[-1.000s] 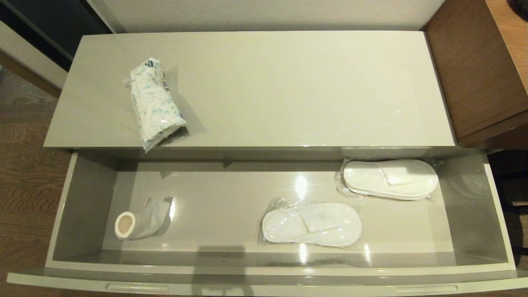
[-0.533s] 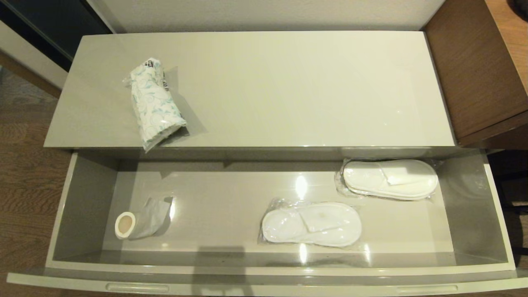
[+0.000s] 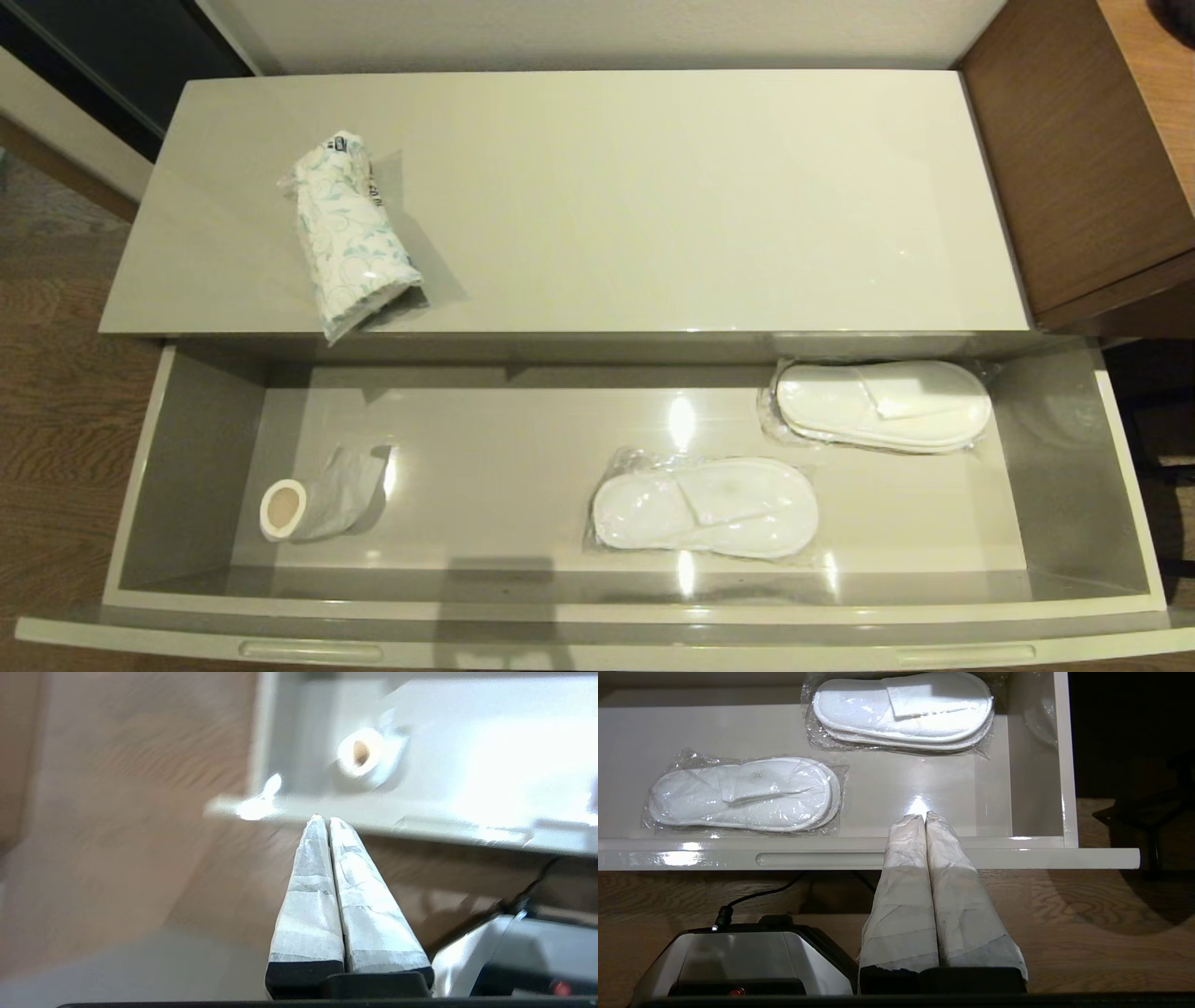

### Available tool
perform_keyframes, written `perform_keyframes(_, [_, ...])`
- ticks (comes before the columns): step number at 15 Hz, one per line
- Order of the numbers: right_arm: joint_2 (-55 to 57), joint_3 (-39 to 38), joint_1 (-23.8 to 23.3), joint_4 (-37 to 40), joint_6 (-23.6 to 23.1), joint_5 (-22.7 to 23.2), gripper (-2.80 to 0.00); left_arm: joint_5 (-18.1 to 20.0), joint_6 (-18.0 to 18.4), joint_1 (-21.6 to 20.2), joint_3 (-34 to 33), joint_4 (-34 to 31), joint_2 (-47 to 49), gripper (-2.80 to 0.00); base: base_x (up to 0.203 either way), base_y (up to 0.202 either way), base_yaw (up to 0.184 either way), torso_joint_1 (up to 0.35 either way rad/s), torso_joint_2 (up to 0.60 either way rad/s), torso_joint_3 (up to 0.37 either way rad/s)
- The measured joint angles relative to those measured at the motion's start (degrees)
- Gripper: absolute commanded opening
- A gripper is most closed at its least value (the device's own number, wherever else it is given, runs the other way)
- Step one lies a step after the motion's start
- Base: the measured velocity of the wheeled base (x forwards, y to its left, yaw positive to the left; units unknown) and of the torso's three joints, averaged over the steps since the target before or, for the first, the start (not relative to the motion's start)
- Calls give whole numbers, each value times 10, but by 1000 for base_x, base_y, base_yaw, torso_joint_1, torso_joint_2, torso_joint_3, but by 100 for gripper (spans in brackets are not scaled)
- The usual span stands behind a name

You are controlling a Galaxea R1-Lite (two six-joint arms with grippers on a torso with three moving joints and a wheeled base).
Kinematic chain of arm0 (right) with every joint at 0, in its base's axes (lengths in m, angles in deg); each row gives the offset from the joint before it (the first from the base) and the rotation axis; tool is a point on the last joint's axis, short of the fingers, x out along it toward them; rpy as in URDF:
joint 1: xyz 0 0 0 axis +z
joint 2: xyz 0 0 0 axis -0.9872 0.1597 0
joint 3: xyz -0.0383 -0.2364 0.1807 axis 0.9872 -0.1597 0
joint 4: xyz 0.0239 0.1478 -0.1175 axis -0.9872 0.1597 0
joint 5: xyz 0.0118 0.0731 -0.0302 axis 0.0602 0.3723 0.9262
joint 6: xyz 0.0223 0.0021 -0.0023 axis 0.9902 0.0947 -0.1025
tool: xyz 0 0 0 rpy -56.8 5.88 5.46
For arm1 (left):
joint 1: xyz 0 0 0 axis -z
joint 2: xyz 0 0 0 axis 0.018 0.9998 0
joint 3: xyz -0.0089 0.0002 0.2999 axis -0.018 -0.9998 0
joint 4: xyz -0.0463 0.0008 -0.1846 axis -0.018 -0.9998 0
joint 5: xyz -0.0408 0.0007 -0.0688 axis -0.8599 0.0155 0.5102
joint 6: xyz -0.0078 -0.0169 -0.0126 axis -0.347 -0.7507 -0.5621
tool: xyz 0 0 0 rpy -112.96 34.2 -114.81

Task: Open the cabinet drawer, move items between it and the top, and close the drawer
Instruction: Close the drawer

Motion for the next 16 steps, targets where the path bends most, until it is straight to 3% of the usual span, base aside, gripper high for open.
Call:
perform_keyframes(3, [0, 0, 0, 0, -1, 0, -280, 87, 25, 0, -152, 234, 0, -280, 0, 0, 0, 0, 0, 0])
perform_keyframes(5, [0, 0, -1, 0, -1, 0, -280, 147, 42, 0, -187, 328, 0, -280, 0, 0, 0, 0, 0, 0])
perform_keyframes(6, [0, 0, -1, 0, 0, 0, -280, 149, 40, -1, -193, 335, 0, -280, 0, 0, 0, 0, 0, 0])
perform_keyframes(7, [0, 0, 0, 0, 0, 0, -280, 129, 37, -1, -196, 320, 0, -280, 0, 0, 0, 0, 0, 0])
perform_keyframes(9, [0, 0, 0, 0, -1, 0, -280, 60, 33, 0, -195, 289, 0, -280, 0, 0, 0, 0, 0, 0])
perform_keyframes(14, [0, 0, 0, 0, 0, 0, -280, 109, -7, -1, -198, 289, 0, -280, 0, 0, 0, 0, 0, 0])
perform_keyframes(16, [0, 0, -1, 0, -1, 0, -280, 112, -45, -1, -198, 285, 0, -280, 0, 0, 0, 0, 0, 0])
